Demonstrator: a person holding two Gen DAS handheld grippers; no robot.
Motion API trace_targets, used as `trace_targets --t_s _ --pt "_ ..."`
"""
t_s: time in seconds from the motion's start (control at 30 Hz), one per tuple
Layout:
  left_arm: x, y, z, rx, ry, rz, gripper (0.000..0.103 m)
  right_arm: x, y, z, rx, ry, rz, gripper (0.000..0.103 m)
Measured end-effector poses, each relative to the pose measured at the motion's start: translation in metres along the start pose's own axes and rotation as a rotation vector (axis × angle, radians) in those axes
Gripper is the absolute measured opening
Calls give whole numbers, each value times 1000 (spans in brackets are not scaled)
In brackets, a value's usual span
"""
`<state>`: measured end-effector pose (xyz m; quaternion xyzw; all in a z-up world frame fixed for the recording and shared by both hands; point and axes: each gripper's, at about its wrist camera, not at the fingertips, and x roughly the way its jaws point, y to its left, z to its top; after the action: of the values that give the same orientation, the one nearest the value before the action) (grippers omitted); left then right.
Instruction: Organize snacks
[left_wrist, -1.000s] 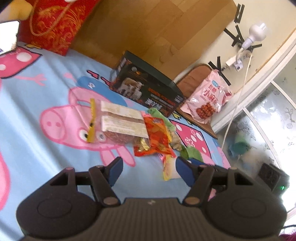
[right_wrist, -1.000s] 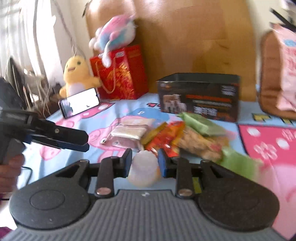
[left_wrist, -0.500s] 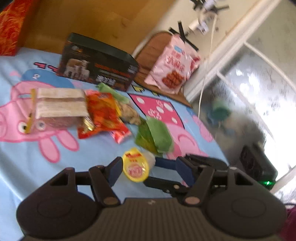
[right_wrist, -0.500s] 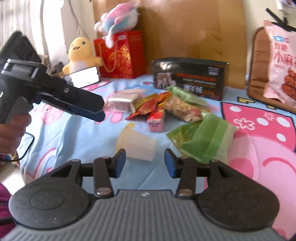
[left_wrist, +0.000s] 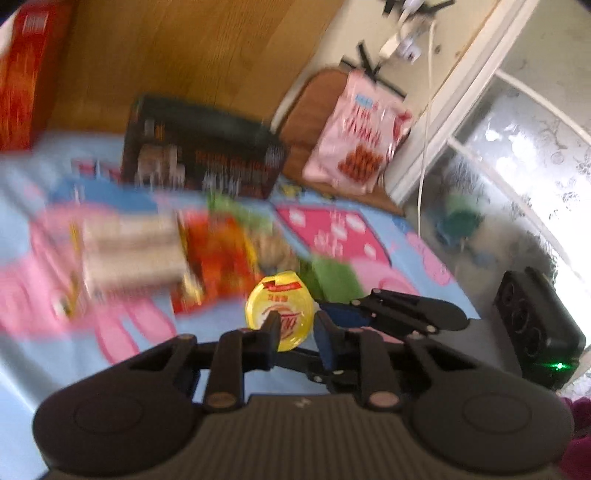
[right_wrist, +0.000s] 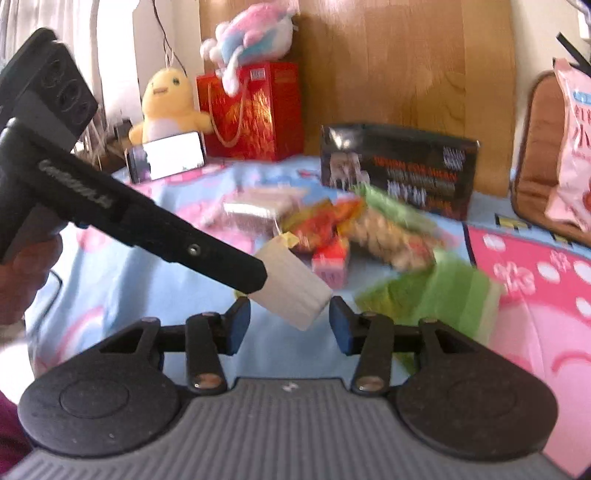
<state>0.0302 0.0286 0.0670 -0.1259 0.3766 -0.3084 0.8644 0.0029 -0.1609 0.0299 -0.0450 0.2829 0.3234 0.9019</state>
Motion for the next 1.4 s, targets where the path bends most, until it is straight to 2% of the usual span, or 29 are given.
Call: trace_targets --t_s 0.17,0.33,0.43,0.47,0.5,0.57,0.63,0.7,0.8,0.87,0.93,1.03,1.17,1.27,1.33,1.4 --pt "-5 3 59 79 -98 29 20 14 -9 48 -9 -104 -25 50" --pt "26 23 124 97 -161 39 21 51 -41 102 -15 -168 -112 50" --pt "53 38 149 85 -176 91 35 84 -69 131 14 -159 -151 50" --pt "59 44 153 65 -170 116 35 97 -78 138 26 -151 -165 50" --pt "60 51 153 36 -164 130 35 107 -85 143 38 -133 -177 50" --pt "46 68 142 -16 -180 83 36 113 -95 145 75 -105 -204 50" --pt "27 84 123 -46 -195 74 41 98 -104 139 117 -124 -182 50" --pt "10 101 100 -101 -183 91 44 79 -111 127 190 -135 -108 50" --pt "-6 123 67 -200 -138 112 44 65 -108 106 240 -88 34 50" --pt "-12 131 49 -243 -112 108 44 65 -92 93 211 -38 113 50" --pt "-15 135 37 -268 -86 103 45 68 -67 81 138 -1 153 50" --pt "-9 134 23 -275 -55 96 55 79 -33 70 -12 49 133 51" --pt "11 131 15 -273 -36 104 54 94 1 60 -195 63 73 61" --pt "11 127 10 -291 -51 114 50 113 20 48 -313 73 15 62" --pt "6 122 11 -294 -63 133 49 118 29 44 -347 53 -23 59" --pt "-4 113 14 -278 -93 133 49 117 30 48 -310 44 -35 56"
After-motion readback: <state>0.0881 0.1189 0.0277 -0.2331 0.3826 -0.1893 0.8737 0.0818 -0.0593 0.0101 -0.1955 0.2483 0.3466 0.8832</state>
